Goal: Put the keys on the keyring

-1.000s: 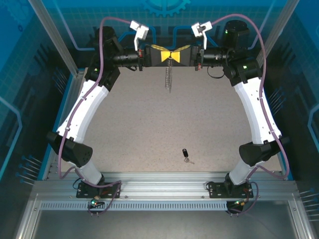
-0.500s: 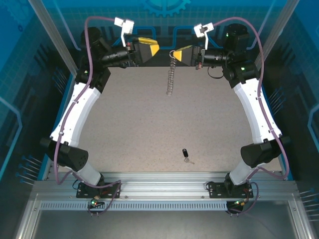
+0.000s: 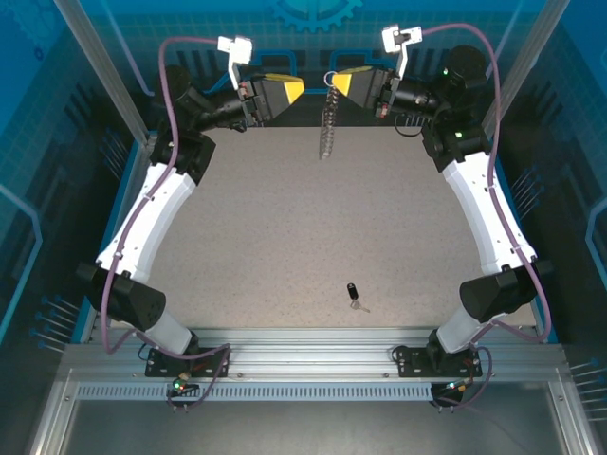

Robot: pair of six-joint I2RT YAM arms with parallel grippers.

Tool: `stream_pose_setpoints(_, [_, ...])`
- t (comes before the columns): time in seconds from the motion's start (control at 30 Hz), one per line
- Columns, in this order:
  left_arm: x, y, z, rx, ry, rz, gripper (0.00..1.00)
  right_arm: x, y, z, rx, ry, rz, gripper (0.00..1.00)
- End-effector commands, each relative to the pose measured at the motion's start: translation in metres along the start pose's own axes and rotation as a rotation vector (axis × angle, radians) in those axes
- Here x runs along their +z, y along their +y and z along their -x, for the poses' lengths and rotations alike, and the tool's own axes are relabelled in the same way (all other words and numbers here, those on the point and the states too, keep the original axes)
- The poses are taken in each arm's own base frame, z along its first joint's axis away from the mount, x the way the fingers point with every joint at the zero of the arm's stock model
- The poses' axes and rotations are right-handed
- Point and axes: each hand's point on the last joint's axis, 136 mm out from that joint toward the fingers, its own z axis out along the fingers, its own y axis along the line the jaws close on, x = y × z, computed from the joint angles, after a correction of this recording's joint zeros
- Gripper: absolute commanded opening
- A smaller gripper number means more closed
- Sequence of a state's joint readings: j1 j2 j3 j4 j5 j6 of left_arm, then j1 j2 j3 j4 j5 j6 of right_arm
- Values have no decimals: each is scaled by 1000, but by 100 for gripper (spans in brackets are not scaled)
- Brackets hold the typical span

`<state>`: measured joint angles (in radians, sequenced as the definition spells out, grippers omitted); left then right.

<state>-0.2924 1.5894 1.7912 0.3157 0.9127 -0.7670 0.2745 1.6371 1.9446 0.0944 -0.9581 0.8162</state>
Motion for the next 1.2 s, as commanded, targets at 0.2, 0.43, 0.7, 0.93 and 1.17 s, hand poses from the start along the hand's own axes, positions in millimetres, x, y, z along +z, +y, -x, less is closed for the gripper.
stream_pose_setpoints(0.2, [16,-18,0,16,-18,-76,35,10,20,15,-21,-70,60,0])
stream_pose_setpoints(0.43, [18,-18,4,38,-39,-65,35,15,22,13,-16,-75,86,0])
stream_pose_setpoints(0.7, [20,-15,10,68,-71,-49,36,23,24,4,0,-53,107,0])
stream_pose_setpoints(0.93, [22,-13,13,76,-81,-51,35,26,23,0,11,-46,111,0])
stream_pose_setpoints(1.17, [23,-12,14,78,-88,-50,33,28,19,-2,18,-41,110,0])
